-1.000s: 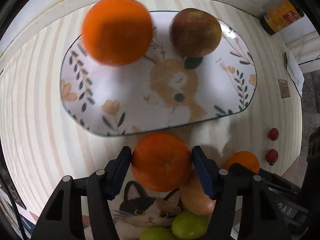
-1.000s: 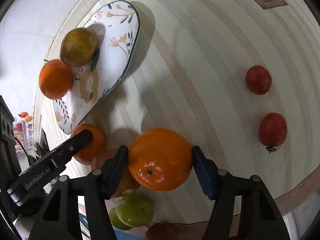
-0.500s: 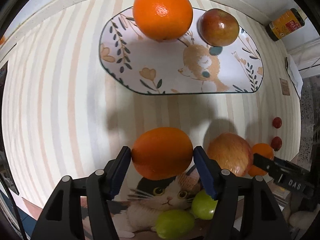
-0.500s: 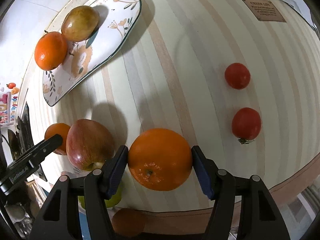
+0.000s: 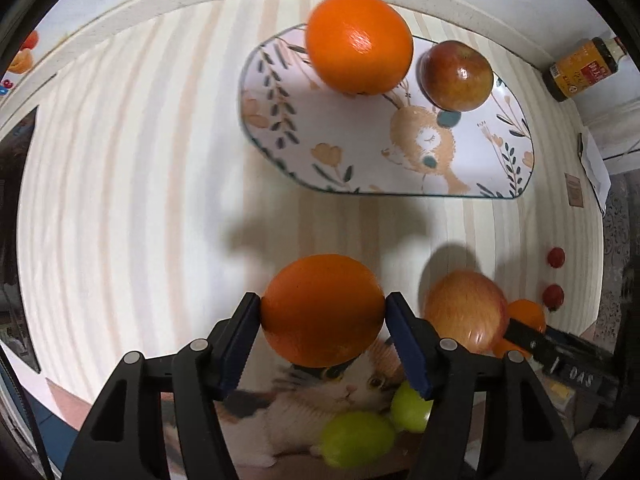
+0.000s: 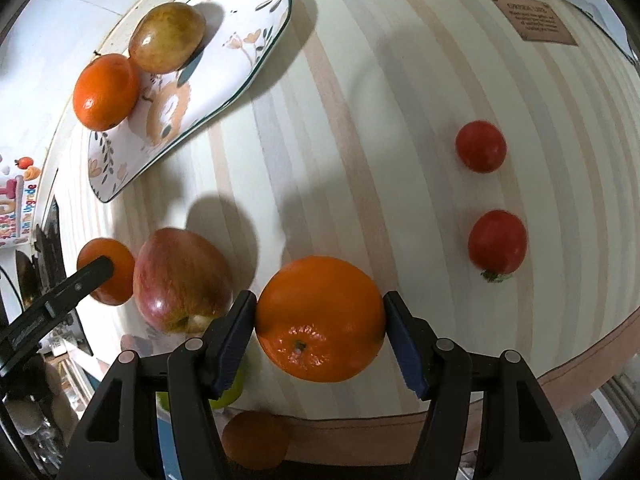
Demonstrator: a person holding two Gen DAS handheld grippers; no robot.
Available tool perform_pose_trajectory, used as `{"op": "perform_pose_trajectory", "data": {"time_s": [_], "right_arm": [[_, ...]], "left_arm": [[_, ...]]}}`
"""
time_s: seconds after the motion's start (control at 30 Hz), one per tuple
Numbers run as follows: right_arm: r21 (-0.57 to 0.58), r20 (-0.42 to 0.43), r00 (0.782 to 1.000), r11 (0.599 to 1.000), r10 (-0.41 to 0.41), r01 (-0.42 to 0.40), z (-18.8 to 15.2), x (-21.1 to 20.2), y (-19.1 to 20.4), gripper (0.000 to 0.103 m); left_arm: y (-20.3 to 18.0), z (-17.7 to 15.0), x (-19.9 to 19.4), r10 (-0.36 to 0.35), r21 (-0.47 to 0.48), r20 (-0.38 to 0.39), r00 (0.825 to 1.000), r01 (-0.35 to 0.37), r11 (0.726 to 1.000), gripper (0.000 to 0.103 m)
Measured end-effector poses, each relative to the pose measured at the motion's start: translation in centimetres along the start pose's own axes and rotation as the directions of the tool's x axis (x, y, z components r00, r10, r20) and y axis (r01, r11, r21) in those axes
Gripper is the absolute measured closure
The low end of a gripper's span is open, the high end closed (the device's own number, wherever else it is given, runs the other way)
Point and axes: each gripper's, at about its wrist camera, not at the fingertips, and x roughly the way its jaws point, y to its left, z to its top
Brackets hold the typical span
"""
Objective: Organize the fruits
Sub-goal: 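Carry both oranges onto the floral plate and open both tools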
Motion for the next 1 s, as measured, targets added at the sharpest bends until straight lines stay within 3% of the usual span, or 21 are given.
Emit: {"op": "perform_pose_trajectory", "data": {"time_s": [0.13, 0.23, 0.37, 0.63, 0.8, 1.0], "right_arm": [[0.011, 0.002, 1.0, 1.0, 0.009, -0.009, -0.1, 0.2, -0.1, 0.035], [0.043, -0.014, 0.999, 0.999, 0.031, -0.03, 0.1, 0.4, -0.5, 0.035], [0.06, -0.024, 0.999, 0.997, 0.046, -0.044, -0.1, 0.4, -1.1, 0.035], [0.008, 0.02, 1.0, 1.0, -0.013, 0.013, -0.8, -0.2, -0.3, 0.035], [0.035, 0.078, 0.997, 0.999, -0.007, 0.004, -0.4, -1.8, -0.6, 0.036], [0.012, 0.153, 0.987, 0.999, 0.041, -0.043, 3.6, -5.5, 1.4, 0.036]], "left_arm": [[1.3, -1.3, -0.3, 0.025, 0.007, -0.013, 1.0, -0.024, 1.0, 0.041], [2.2, -1.5, 2.2, 0.015, -0.011, -0.099, 0.995, -0.016, 1.0, 0.039], [3.0, -1.7, 2.6, 0.012, -0.045, -0.049, 0.999, -0.014, 0.999, 0.038], [2.6, -1.8, 2.2, 0.034, -0.044, -0.025, 0.999, -0.036, 0.998, 0.04], [1.9, -0.9, -0.8, 0.0, -0.046, -0.001, 1.0, 0.0, 0.999, 0.04], [1.0, 2.1, -6.0, -0.064, -0.021, 0.089, 0.994, 0.066, 0.998, 0.04]]}}
